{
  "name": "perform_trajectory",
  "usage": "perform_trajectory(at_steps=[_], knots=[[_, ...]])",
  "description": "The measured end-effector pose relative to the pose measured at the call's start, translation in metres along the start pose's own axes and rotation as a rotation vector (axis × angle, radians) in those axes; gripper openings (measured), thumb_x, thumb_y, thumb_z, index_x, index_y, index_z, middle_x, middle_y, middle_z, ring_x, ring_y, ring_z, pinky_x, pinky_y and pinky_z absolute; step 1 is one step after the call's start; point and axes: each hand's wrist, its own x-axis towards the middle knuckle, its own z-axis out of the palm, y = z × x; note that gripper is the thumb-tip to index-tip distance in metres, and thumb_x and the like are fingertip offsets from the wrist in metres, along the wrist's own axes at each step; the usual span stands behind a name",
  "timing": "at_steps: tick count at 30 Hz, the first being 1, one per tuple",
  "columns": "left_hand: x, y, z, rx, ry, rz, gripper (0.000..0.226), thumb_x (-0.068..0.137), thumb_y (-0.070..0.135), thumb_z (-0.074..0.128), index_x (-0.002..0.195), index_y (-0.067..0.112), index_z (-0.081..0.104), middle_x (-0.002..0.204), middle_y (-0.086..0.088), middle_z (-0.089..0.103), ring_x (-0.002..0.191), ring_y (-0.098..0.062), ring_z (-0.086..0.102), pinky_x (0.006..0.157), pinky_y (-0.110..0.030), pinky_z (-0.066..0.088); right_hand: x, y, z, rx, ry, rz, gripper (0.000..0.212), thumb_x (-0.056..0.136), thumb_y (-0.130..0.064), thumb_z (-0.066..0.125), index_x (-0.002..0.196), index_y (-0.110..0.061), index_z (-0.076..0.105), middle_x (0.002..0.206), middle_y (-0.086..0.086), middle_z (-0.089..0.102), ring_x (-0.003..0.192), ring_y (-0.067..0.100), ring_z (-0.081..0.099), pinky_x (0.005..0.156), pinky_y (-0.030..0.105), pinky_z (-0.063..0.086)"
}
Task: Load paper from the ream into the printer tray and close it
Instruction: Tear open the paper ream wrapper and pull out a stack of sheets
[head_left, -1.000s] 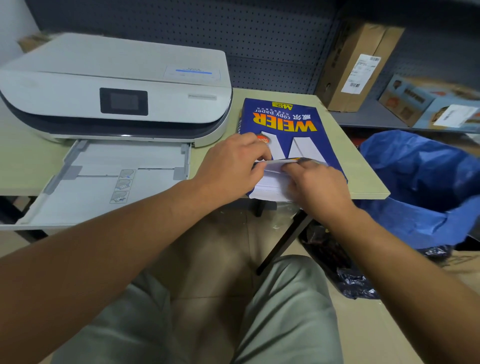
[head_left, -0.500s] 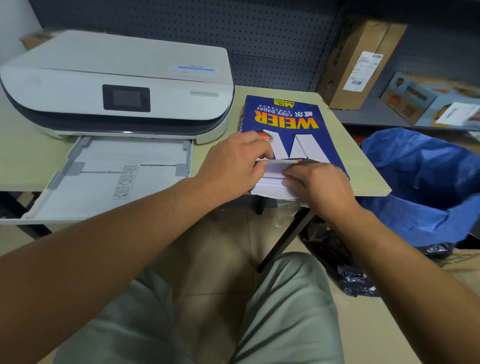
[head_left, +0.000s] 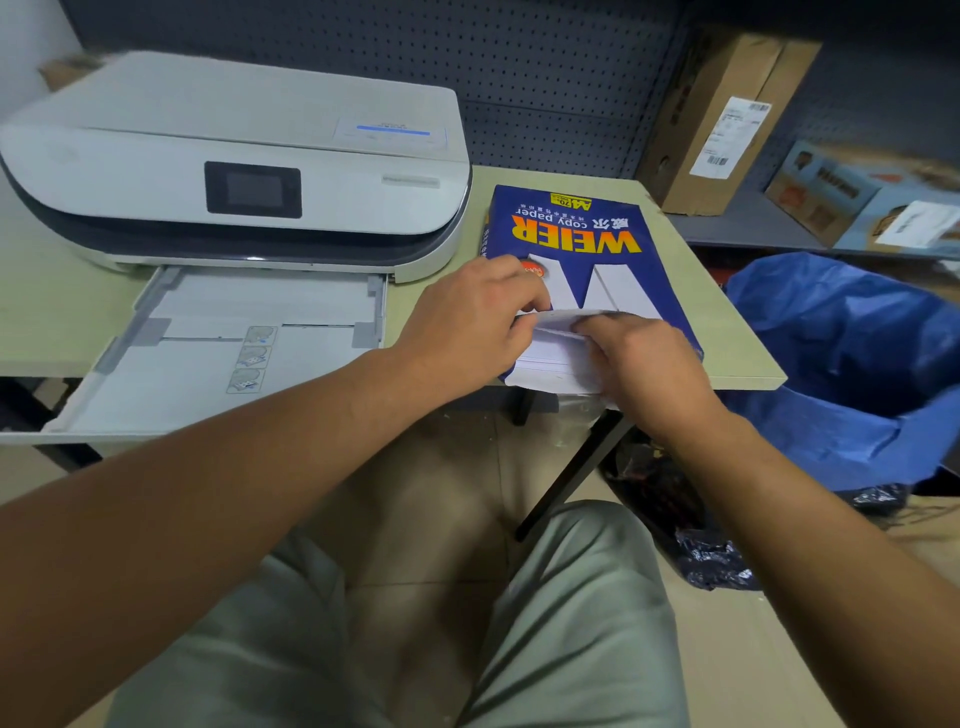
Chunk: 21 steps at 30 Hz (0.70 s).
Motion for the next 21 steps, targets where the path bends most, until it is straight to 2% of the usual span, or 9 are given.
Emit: perform_trajectory(at_steps=[2, 4, 6, 8, 14, 18, 21], knots=[[0.000, 0.002, 0.001, 0.004, 0.004, -0.004, 0.014, 0.090, 0.023, 0.061, 0.100, 0.019, 0.070, 0.103, -0.001, 0.068, 0.098, -0.024, 0.062, 0.067, -0.026, 0.039, -0.003, -0.007, 0.006, -0.075, 0.073, 0.052, 0.039, 0.083, -0.012, 0.075, 0.121, -0.017, 0.066, 0.112, 0.013, 0.074, 0.096, 0.038, 0.071, 0.075, 0.045, 0.059], [-0.001, 0.003, 0.002, -0.011, 0.000, -0.004, 0.013, 0.091, 0.023, 0.061, 0.100, 0.019, 0.069, 0.105, -0.001, 0.067, 0.098, -0.023, 0.061, 0.068, -0.028, 0.046, -0.005, -0.012, 0.009, -0.114, 0.114, 0.076, 0.031, 0.079, -0.011, 0.076, 0.109, -0.016, 0.070, 0.101, 0.012, 0.075, 0.084, 0.036, 0.071, 0.063, 0.039, 0.057], [-0.003, 0.003, 0.003, -0.032, -0.006, 0.001, 0.013, 0.091, 0.023, 0.062, 0.100, 0.020, 0.069, 0.106, 0.000, 0.067, 0.098, -0.022, 0.060, 0.069, -0.030, 0.050, -0.005, -0.012, 0.011, -0.122, 0.137, 0.073, 0.029, 0.076, -0.007, 0.075, 0.104, -0.016, 0.073, 0.094, 0.011, 0.074, 0.077, 0.035, 0.070, 0.057, 0.035, 0.052], [-0.003, 0.002, 0.005, -0.040, -0.015, 0.008, 0.012, 0.091, 0.023, 0.061, 0.100, 0.020, 0.069, 0.106, -0.001, 0.067, 0.096, -0.022, 0.060, 0.069, -0.029, 0.049, -0.007, -0.010, 0.011, -0.104, 0.155, 0.064, 0.031, 0.074, -0.004, 0.074, 0.103, -0.016, 0.074, 0.094, 0.010, 0.074, 0.076, 0.035, 0.071, 0.056, 0.033, 0.050], [-0.004, -0.002, 0.003, -0.085, -0.035, -0.009, 0.015, 0.091, 0.023, 0.061, 0.101, 0.017, 0.069, 0.104, -0.004, 0.067, 0.094, -0.022, 0.061, 0.070, -0.028, 0.049, -0.029, -0.015, 0.010, -0.017, 0.339, 0.051, 0.010, 0.087, -0.013, 0.068, 0.094, -0.018, 0.074, 0.099, 0.001, 0.077, 0.072, 0.031, 0.071, 0.050, 0.030, 0.048], [-0.010, -0.001, 0.000, -0.122, -0.056, -0.040, 0.019, 0.093, 0.029, 0.057, 0.103, 0.019, 0.069, 0.107, -0.001, 0.066, 0.101, -0.014, 0.058, 0.073, -0.032, 0.056, -0.055, -0.026, 0.009, 0.051, 0.404, 0.088, 0.016, 0.093, -0.025, 0.060, 0.100, -0.023, 0.075, 0.106, -0.005, 0.077, 0.071, 0.029, 0.072, 0.047, 0.029, 0.046], [-0.018, 0.004, -0.005, -0.144, -0.070, -0.086, 0.020, 0.094, 0.031, 0.056, 0.104, 0.020, 0.069, 0.105, 0.001, 0.065, 0.104, -0.012, 0.057, 0.072, -0.027, 0.053, -0.075, -0.036, 0.005, 0.109, 0.453, 0.084, 0.020, 0.092, -0.026, 0.058, 0.101, -0.024, 0.076, 0.104, -0.008, 0.077, 0.071, 0.023, 0.073, 0.047, 0.026, 0.044]])
